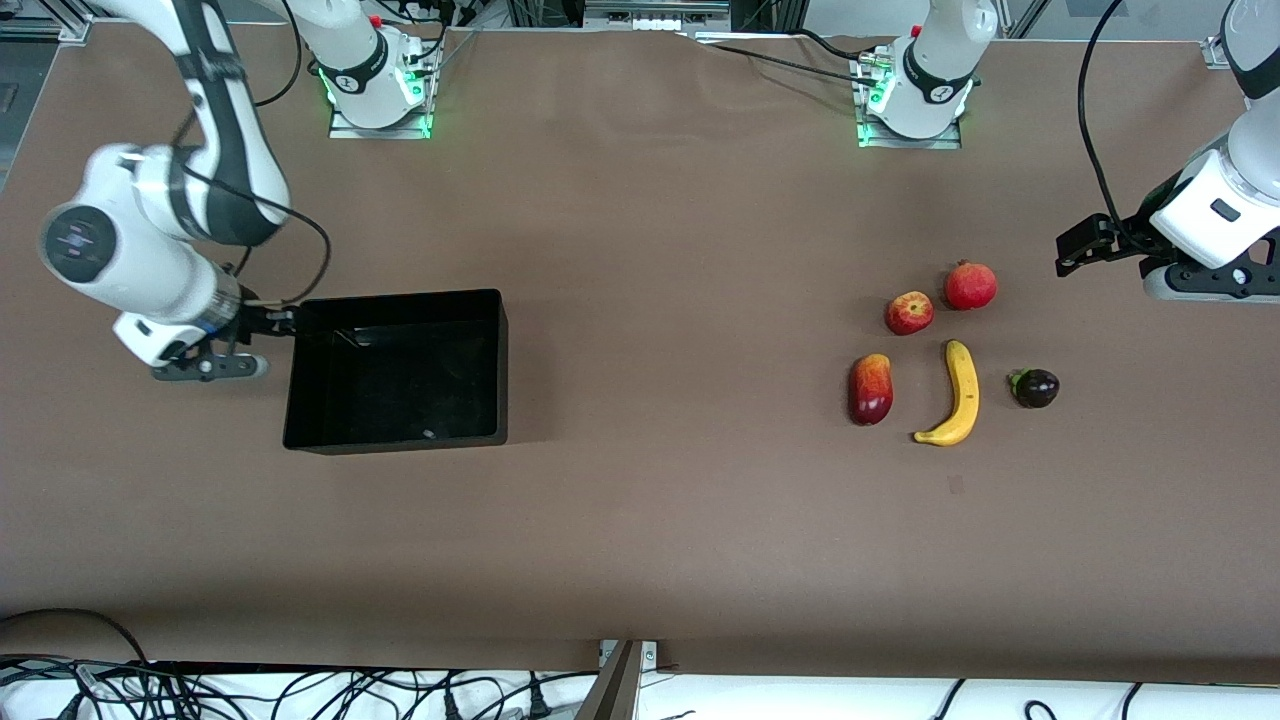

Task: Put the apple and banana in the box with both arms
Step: 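Move the right gripper down to the black box rim, then push the black box with the right gripper toward the fruit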

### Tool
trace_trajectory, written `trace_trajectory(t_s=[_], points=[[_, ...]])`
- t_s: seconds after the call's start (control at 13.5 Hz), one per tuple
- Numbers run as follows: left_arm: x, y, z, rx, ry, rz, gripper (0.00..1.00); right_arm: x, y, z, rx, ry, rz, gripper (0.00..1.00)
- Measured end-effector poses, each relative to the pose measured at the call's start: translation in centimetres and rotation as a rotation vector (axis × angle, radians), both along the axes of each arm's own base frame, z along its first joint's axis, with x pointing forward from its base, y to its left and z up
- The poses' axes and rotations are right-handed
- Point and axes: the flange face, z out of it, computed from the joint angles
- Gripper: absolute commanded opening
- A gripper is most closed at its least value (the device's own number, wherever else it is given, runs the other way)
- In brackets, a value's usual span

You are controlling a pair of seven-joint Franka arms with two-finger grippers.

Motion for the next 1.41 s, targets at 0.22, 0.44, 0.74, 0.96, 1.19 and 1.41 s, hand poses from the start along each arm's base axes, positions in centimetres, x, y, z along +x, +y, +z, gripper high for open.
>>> trace_trajectory(t_s=[0.22,0.44,0.74,0.96,1.19,1.41], points=[[0.0,0.0,0.0,0.0,0.0,-0.001,1.0,0.2,-0.1,-3.9,0.001,0.012,-0.031,0.94],[0.0,-0.1,0.0,0.0,0.0,-0.002,1.0,0.3,-0.1,-6.2,0.027,0.014,-0.055,0.82],[0.0,-0.2,0.0,0.0,0.0,-0.005,1.0,0.7,-0.2,-6.8,0.064,0.008,-0.033,0.19],[0.0,-0.3,0.0,0.0,0.0,-0.005,1.0,0.9,-0.1,-6.6,0.064,0.0,-0.03,0.0],[0.0,-0.3,0.0,0.0,0.0,-0.005,1.0,1.4,0.9,-6.1,0.078,-0.015,-0.031,0.0],[0.0,-0.3,0.0,0.0,0.0,-0.006,1.0,3.0,6.1,-3.8,0.102,-0.027,-0.054,0.0]])
